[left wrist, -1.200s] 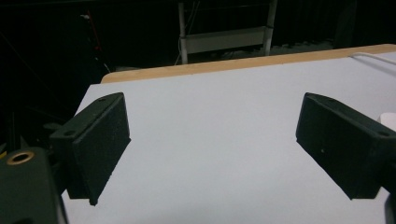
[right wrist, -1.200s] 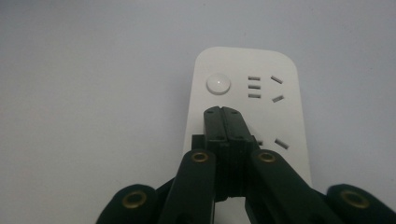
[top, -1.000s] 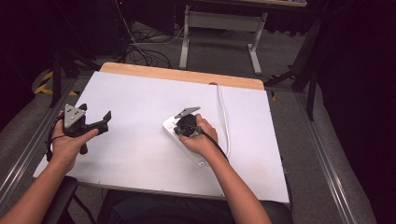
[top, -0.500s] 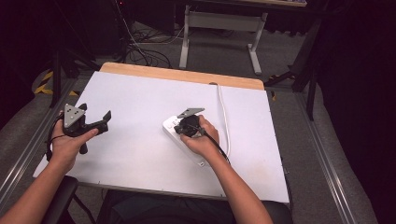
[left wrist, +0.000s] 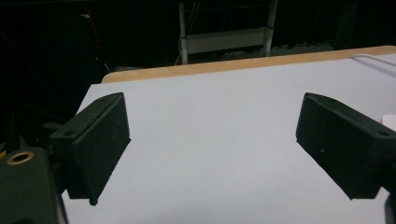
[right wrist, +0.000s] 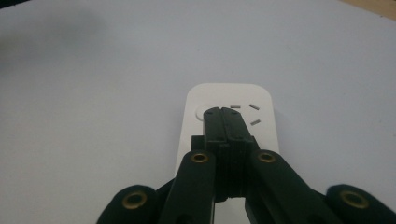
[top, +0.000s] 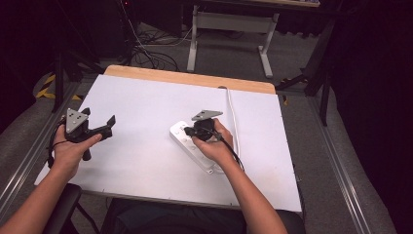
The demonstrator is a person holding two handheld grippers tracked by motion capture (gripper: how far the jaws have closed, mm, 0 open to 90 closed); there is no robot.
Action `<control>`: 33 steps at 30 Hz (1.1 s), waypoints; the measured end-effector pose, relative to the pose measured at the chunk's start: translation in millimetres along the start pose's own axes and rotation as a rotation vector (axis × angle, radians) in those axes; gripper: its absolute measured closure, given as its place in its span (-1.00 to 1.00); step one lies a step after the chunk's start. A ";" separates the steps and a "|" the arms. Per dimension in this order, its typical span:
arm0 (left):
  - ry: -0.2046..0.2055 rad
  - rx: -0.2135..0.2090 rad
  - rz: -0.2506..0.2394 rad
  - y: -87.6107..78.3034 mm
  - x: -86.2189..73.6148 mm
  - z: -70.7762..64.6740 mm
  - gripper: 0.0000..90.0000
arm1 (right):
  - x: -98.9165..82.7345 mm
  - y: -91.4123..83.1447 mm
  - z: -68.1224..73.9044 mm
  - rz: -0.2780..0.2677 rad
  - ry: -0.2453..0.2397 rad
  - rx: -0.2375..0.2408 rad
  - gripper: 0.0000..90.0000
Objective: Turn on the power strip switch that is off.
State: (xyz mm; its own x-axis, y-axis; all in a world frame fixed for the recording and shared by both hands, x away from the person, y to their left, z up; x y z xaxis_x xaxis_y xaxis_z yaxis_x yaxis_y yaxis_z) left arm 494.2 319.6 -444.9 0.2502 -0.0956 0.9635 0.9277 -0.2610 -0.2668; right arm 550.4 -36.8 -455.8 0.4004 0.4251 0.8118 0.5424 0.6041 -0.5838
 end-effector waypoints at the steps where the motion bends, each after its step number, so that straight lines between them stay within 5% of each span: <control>1: 0.000 0.000 0.000 0.0 0.0 0.1 -0.77 | 0.1 -2.8 -1.7 -0.013 0.009 -0.003 1.00; 9: 0.000 0.000 -0.001 0.3 0.0 -1.1 -0.77 | -1.2 -24.7 -16.2 -0.114 0.046 0.018 1.00; 33: 0.003 -0.001 0.004 0.7 -0.2 -0.5 -0.76 | -7.2 -44.0 -24.8 -0.181 0.093 0.072 0.96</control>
State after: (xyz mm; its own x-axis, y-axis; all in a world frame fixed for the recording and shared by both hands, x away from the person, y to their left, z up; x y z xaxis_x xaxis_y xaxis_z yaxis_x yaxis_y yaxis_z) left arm 494.6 318.9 -445.2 0.2530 -0.0991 0.9624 0.9266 -0.2611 -0.2705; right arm 542.0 -83.2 -436.2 0.3693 0.2435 0.8969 0.5590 0.7128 -0.4237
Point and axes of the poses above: each handheld gripper's, and its own axes: y roughly forward along the jaws, x roughly out of its top, z roughly to its left, the point moved 2 cm from there along y, roughly forward along the jaws, and after that the axes turned 3 degrees about -x, right-handed, at the moved point
